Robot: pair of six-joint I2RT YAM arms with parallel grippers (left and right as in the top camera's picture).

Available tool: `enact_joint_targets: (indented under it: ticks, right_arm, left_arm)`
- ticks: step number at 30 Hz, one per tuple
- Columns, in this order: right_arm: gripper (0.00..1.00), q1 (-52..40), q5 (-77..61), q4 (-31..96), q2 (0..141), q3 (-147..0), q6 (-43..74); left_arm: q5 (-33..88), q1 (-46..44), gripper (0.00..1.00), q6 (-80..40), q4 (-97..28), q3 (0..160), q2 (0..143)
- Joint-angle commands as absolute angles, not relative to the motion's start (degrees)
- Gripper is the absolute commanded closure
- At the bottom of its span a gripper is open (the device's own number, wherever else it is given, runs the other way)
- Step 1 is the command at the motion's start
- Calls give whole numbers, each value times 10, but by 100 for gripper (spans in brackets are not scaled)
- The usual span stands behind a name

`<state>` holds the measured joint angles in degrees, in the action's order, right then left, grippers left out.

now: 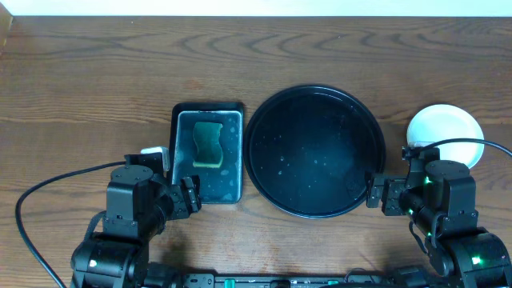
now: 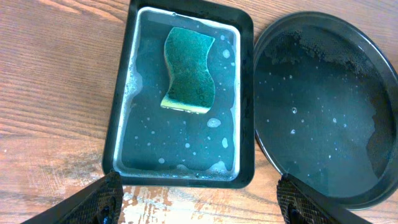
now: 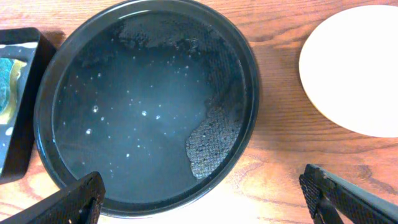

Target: Clean dirty plates on tray and stack at the side

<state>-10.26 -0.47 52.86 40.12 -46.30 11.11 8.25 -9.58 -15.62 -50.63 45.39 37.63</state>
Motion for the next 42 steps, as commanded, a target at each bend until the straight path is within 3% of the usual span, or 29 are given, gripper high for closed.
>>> enact_joint_targets:
  ticks: [1,15,25,42]
  right_arm:
    - [1,-106,0,530,401,-460,117]
    - [1,-86,14,538,394,-460,106]
    - [1,-58,16,528,287,-438,55]
    - [1,-37,15,313,44,-202,57]
  left_arm:
    - [81,-97,20,-152,-505,448,377]
    - [81,-97,20,-152,-505,448,377]
    - [81,-97,20,-152,-505,448,377]
    - [81,-97,19,-152,-505,448,377]
